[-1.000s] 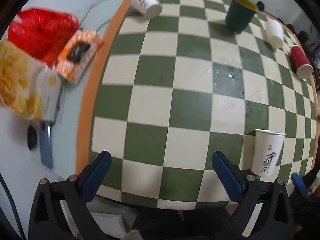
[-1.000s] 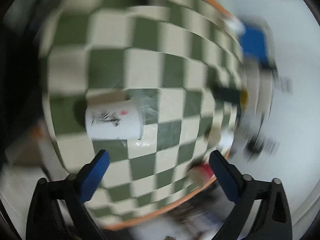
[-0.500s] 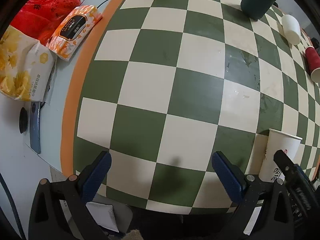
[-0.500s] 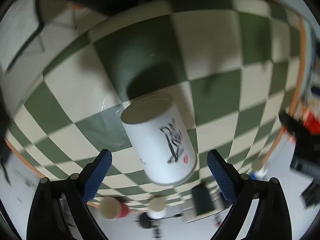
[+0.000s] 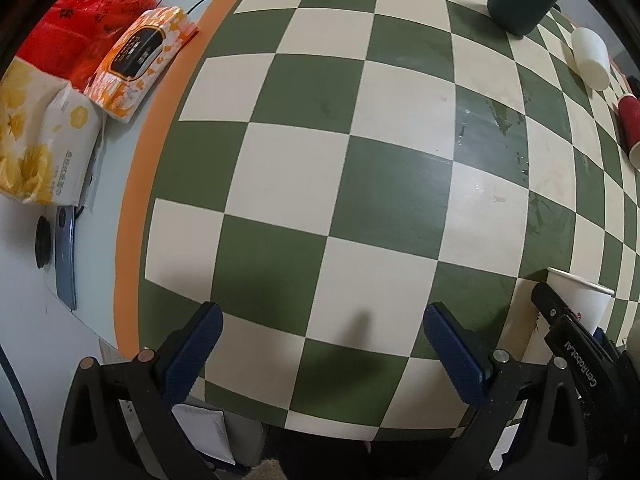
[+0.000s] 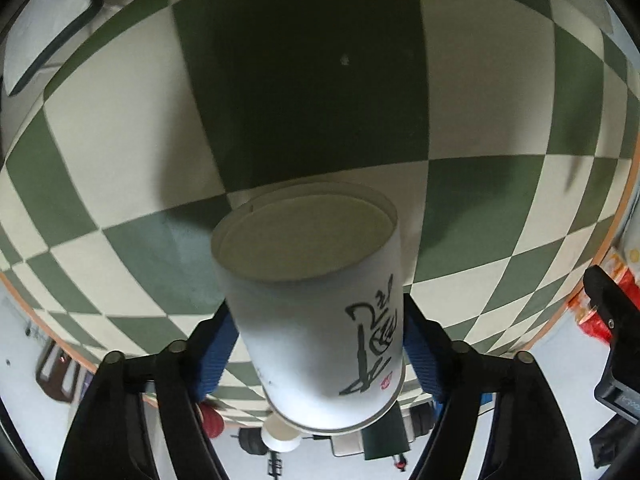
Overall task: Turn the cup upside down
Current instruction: 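Rotate the held cup rim-down with the right gripper while the left gripper releases, then carry the inverted cup down toward the table with the right gripper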
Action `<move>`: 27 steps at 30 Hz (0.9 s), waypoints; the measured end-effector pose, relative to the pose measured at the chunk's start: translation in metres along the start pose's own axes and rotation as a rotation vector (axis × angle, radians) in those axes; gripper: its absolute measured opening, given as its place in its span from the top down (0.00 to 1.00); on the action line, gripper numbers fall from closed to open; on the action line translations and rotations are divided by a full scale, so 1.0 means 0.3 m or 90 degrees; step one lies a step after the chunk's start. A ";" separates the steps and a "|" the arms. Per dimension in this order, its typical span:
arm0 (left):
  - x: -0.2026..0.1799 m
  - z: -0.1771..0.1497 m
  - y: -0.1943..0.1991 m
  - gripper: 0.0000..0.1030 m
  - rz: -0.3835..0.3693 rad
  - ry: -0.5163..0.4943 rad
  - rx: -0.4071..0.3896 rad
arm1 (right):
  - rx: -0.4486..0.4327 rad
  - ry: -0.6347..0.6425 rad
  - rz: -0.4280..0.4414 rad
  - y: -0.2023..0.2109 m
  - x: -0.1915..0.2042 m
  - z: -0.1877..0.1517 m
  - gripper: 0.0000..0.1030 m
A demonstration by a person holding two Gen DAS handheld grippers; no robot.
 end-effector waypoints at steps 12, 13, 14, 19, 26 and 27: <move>-0.061 0.040 0.030 0.00 -0.011 -0.042 -0.021 | -0.007 -0.192 0.058 -0.028 -0.121 -0.133 0.33; -0.067 0.041 0.031 0.00 -0.013 -0.048 -0.023 | -0.006 -0.213 0.063 -0.031 -0.130 -0.153 0.33; -0.074 0.047 0.033 0.00 -0.016 -0.054 -0.024 | -0.005 -0.233 0.072 -0.033 -0.141 -0.165 0.33; -0.110 0.064 0.045 0.00 -0.024 -0.078 -0.034 | -0.014 -0.370 0.160 -0.052 -0.202 -0.227 0.34; -0.134 0.082 0.056 0.00 -0.025 -0.091 -0.040 | -0.052 -0.633 0.331 -0.135 -0.283 -0.357 0.34; -0.131 0.074 0.055 0.00 -0.024 -0.091 -0.041 | -0.056 -0.678 0.361 -0.160 -0.295 -0.392 0.34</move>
Point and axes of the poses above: each gripper's, at about its wrist camera, not at the fingertips, and y roughly against the way its jaws point, x to its left, z to its top, the point moved 2 cm from there along -y, roughly the way its jaws point, and after that the axes turned 1 degree about z, right-handed, at the moved point
